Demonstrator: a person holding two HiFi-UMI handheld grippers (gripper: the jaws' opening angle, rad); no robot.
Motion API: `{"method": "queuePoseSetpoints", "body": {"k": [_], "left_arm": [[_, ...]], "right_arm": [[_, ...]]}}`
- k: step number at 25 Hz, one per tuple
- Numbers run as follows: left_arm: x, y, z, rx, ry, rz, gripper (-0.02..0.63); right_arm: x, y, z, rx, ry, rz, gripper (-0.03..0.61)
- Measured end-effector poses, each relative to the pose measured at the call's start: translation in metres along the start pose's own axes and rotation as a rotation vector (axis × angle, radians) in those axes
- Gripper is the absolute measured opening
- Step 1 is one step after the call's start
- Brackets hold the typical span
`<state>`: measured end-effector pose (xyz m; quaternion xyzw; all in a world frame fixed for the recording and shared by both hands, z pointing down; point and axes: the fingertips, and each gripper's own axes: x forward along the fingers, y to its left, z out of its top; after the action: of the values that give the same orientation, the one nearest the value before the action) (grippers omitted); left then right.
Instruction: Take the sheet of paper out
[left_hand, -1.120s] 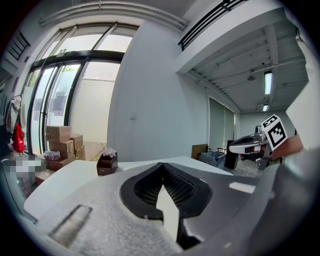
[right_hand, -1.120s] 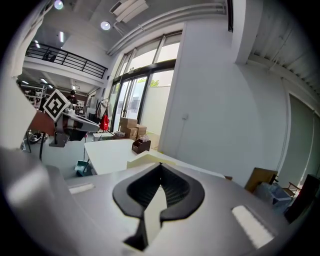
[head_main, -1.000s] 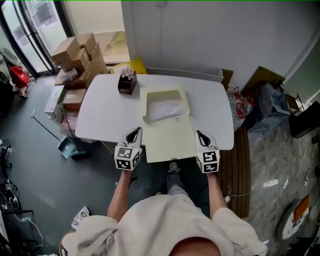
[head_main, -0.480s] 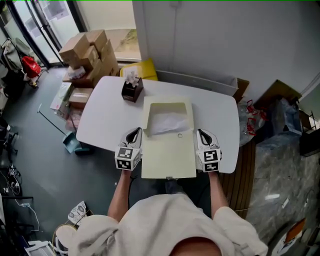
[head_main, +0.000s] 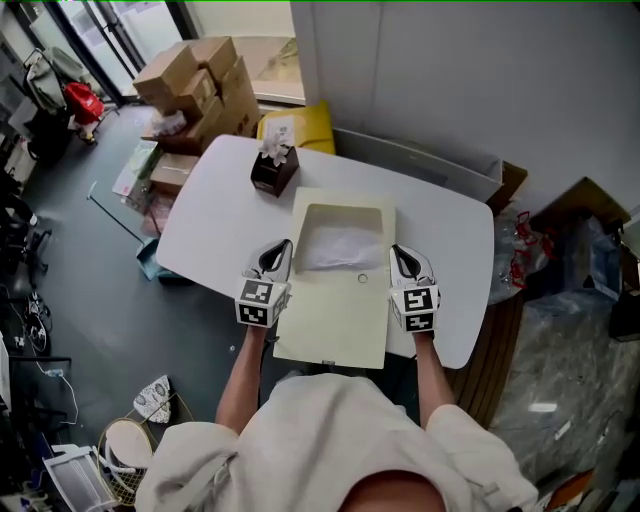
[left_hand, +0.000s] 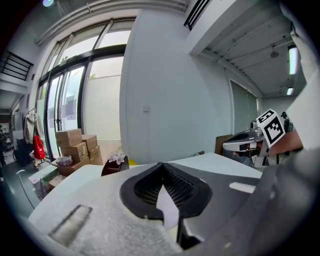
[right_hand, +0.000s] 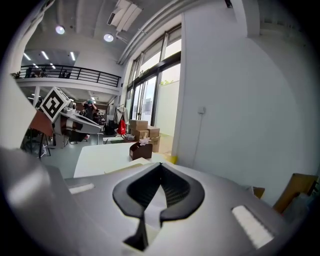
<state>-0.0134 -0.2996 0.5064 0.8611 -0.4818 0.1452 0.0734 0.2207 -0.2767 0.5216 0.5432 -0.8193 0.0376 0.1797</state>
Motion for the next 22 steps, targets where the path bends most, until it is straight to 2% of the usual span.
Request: {"method": "queuePoseSetpoints", "body": {"k": [12, 22], "left_arm": [[0.036, 0.006, -0.031, -0.039, 0.058, -0.027, 0.003], [0.059, 0.019, -0.061, -0.103, 0.088, -0.157, 0.002]], "right_arm": [[0.054, 0.028, -0.020, -0.005, 0.079, 0.093, 0.002], [0.088, 0.065, -0.044, -0.059, 0.179, 0.060, 0.002]]}}
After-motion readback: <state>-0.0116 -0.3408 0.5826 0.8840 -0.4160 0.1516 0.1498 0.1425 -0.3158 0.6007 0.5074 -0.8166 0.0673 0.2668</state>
